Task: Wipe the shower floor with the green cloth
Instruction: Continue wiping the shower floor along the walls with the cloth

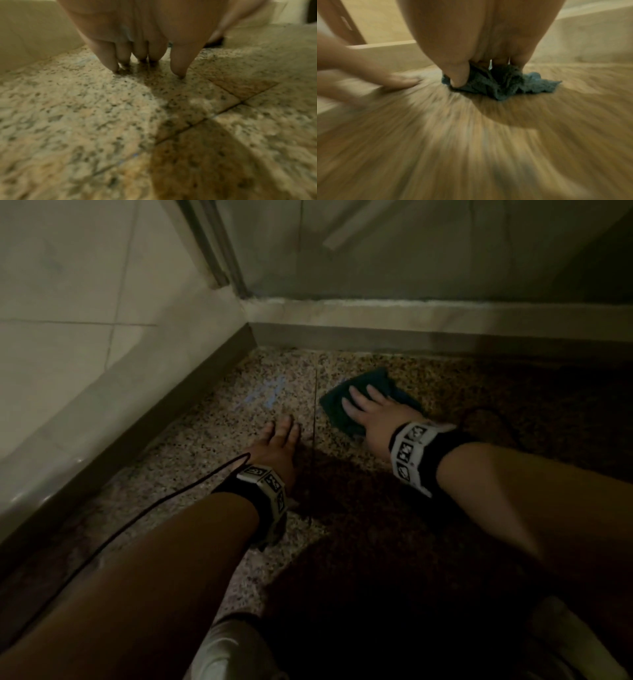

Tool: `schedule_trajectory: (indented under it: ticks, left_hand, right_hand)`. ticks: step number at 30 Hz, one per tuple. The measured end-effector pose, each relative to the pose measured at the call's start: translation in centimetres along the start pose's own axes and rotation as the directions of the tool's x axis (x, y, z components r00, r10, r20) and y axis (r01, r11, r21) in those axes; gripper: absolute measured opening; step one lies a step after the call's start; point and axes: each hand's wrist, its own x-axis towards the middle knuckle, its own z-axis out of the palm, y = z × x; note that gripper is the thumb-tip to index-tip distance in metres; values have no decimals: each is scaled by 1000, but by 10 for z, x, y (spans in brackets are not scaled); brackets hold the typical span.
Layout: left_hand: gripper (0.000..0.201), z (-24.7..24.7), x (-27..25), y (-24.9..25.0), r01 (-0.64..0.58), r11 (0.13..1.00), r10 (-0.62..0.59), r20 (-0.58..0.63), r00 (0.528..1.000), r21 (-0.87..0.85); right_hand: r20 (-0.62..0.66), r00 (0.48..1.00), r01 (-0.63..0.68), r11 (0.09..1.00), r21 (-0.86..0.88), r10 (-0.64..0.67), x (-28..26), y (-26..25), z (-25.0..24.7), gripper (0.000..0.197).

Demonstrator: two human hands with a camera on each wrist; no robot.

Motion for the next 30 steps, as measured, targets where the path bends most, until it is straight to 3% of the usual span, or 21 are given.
schedule_trajectory:
  ticks: [7, 13, 16, 20, 24, 30]
  left_hand:
    - [74, -5, -2, 0, -1, 1000, 1, 16, 1000, 19]
    - [81, -5, -4, -3, -30, 1000, 29, 23, 999, 4]
    - [72, -3, -7, -9, -67, 998, 67, 11, 998, 15]
    - [71, 9, -7, -22, -63, 998, 63, -26, 998, -4]
    - [79, 17, -2, -25, 11, 1000, -10, -42, 999, 10]
    - [79, 12, -3, -29, -27, 1000, 27, -19, 999, 13]
  right_hand:
    - [-9, 999, -52, 995, 89, 53, 37, -13, -49, 75]
    - [-38, 999, 6, 1000, -15, -7, 18, -29, -11, 75]
    - [-18, 998, 62, 993, -98, -64, 1, -45, 23, 74]
    - [-57, 992, 112, 992, -59, -115, -2, -41, 36, 70]
    - [-63, 989, 132, 989, -61, -136, 5, -31, 21, 74]
    - [-108, 992, 66, 995, 78, -58, 37, -30, -39, 74]
